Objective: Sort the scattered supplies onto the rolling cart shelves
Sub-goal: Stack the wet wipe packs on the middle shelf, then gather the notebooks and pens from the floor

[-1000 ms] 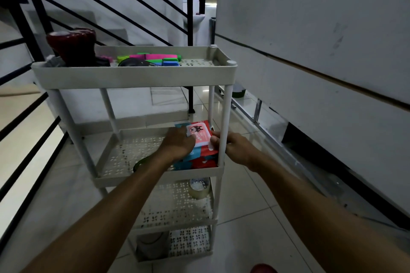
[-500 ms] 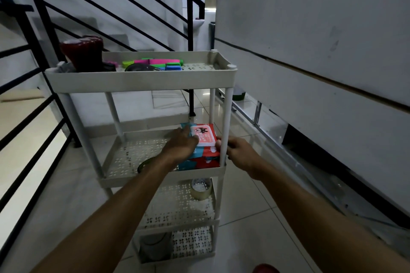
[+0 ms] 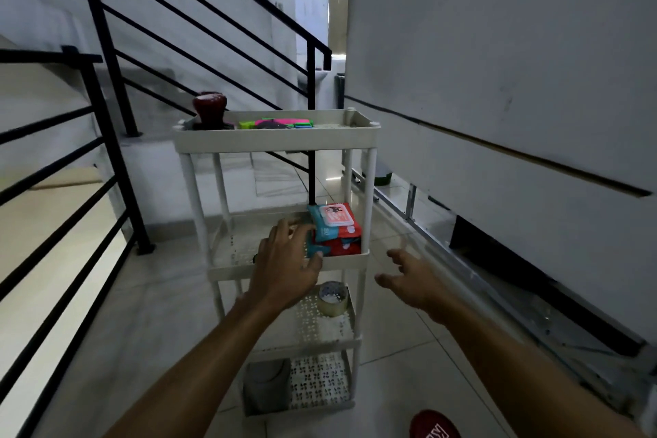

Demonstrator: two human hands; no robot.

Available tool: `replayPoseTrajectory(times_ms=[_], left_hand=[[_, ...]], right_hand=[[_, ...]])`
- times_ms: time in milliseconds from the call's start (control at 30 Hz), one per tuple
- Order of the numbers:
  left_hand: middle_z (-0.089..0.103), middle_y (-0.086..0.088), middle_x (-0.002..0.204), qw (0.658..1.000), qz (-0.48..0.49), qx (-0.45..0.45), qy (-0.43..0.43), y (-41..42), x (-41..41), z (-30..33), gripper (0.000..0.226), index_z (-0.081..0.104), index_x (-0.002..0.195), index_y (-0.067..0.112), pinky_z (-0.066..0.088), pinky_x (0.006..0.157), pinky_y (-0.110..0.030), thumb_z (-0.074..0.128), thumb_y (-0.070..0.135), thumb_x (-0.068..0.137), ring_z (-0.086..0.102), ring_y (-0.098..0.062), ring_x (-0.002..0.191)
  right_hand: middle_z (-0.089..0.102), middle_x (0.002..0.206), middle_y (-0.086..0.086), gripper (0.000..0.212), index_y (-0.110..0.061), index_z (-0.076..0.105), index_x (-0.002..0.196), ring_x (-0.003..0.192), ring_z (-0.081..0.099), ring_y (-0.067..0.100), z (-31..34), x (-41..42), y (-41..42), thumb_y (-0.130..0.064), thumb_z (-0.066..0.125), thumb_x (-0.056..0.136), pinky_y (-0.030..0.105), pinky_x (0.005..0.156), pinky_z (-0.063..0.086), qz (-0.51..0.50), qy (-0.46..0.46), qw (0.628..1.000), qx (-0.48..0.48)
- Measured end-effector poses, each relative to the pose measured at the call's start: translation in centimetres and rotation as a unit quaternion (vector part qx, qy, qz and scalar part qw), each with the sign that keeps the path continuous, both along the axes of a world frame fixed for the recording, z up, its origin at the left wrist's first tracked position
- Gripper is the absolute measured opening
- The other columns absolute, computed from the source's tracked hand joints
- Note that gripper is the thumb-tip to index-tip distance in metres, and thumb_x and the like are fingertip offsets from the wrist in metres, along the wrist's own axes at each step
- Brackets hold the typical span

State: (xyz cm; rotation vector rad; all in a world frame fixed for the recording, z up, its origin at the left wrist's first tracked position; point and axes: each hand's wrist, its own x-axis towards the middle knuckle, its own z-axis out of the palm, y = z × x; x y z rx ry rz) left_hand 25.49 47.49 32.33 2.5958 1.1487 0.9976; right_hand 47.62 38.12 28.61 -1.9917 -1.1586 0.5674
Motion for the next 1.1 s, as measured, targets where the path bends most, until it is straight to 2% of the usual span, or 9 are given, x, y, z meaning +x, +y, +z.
replayPoseTrajectory(times_ms=[100,233,367,467,633,767,867,967,1100], left_hand=[[0.05,-0.002,0.125,0.997,-0.031,0.068,-0.005,-2.6,-2.3,-1.5,0.044,0.056,0.123,0.019,0.042,0.096,-0.035,0.064,0.032,0.082,0.049,-0.018,0.113],[0.056,0.003,0.107,0.994,-0.075,0.078,0.006,-5.3,-4.5,-5.1,0.031,0.061,0.109,0.02,0.039,0.084,-0.025,0.062,0.03,0.08,0.054,-0.013,0.099],[0.061,0.0,0.104,0.995,-0.089,0.02,0.048,-5.7,-5.4,-11.9,0.029,0.064,0.106,0.018,0.047,0.082,-0.035,0.059,0.029,0.081,0.058,-0.019,0.094],[0.064,-0.003,0.1,0.994,-0.071,-0.033,0.075,-5.7,-5.6,-18.1,0.028,0.067,0.101,0.015,0.05,0.077,-0.037,0.058,0.029,0.079,0.061,-0.024,0.09],[0.063,-0.005,0.114,0.974,-0.013,-0.157,0.161,-6.4,-6.8,-29.5,0.046,0.064,0.116,0.016,0.044,0.087,-0.036,0.054,0.041,0.078,0.058,-0.027,0.106],[0.053,-0.001,0.131,0.93,0.031,-0.22,0.292,-7.7,-8.8,-37.4,0.056,0.051,0.129,0.025,0.039,0.096,-0.034,0.055,0.051,0.08,0.05,-0.022,0.118],[0.048,-0.005,0.14,0.905,0.054,-0.215,0.363,-8.6,-10.1,-41.7,0.062,0.048,0.136,0.019,0.035,0.103,-0.035,0.052,0.053,0.084,0.043,-0.024,0.127],[0.044,-0.012,0.141,0.906,0.083,-0.216,0.355,-9.2,-11.6,-44.5,0.07,0.043,0.139,0.014,0.04,0.101,-0.04,0.059,0.049,0.08,0.043,-0.031,0.127],[0.049,-0.023,0.133,0.935,0.091,-0.181,0.29,-10.5,-12.9,-46.0,0.072,0.049,0.133,0.006,0.041,0.094,-0.047,0.073,0.032,0.07,0.05,-0.042,0.116]], right_hand=[[0.035,0.153,0.001,0.073,-0.024,0.033,0.147,0.138,0.036,0.022,-1.6,-1.8,-1.9,-0.033,0.071,0.085,0.042,0.109,0.035,0.025,-0.046,0.998,-0.021],[0.034,0.155,-0.001,0.074,-0.025,0.032,0.148,0.139,0.034,0.018,-4.8,-3.9,-3.8,-0.04,0.069,0.086,0.037,0.112,0.031,0.049,-0.087,0.995,-0.031],[0.032,0.156,-0.005,0.073,-0.029,0.031,0.149,0.141,0.029,0.016,-10.7,-4.0,-5.4,-0.05,0.064,0.087,0.034,0.113,0.026,0.07,-0.134,0.986,-0.071],[0.032,0.155,-0.006,0.071,-0.033,0.031,0.148,0.142,0.029,0.016,-15.9,-2.2,-6.6,-0.051,0.063,0.087,0.038,0.115,0.026,0.073,-0.145,0.98,-0.113],[0.04,0.151,-0.001,0.069,-0.03,0.037,0.146,0.135,0.039,0.022,-24.7,1.0,-9.4,-0.044,0.067,0.086,0.04,0.111,0.032,0.04,-0.145,0.971,-0.186],[0.062,0.122,0.004,0.062,-0.021,0.048,0.139,0.118,0.055,0.026,-31.1,0.1,-11.7,-0.031,0.072,0.082,0.037,0.1,0.043,0.073,-0.14,0.974,-0.164],[0.056,0.136,0.0,0.065,-0.024,0.046,0.141,0.124,0.05,0.02,-34.9,-1.4,-12.6,-0.036,0.072,0.083,0.03,0.102,0.036,0.136,-0.184,0.961,-0.153],[0.053,0.14,-0.002,0.064,-0.026,0.044,0.142,0.127,0.048,0.018,-37.8,-3.1,-12.6,-0.038,0.069,0.084,0.03,0.103,0.035,0.182,-0.2,0.953,-0.137],[0.05,0.144,-0.003,0.065,-0.027,0.042,0.144,0.131,0.044,0.02,-41.1,-6.1,-13.5,-0.036,0.066,0.084,0.04,0.107,0.037,0.208,-0.194,0.948,-0.145]])
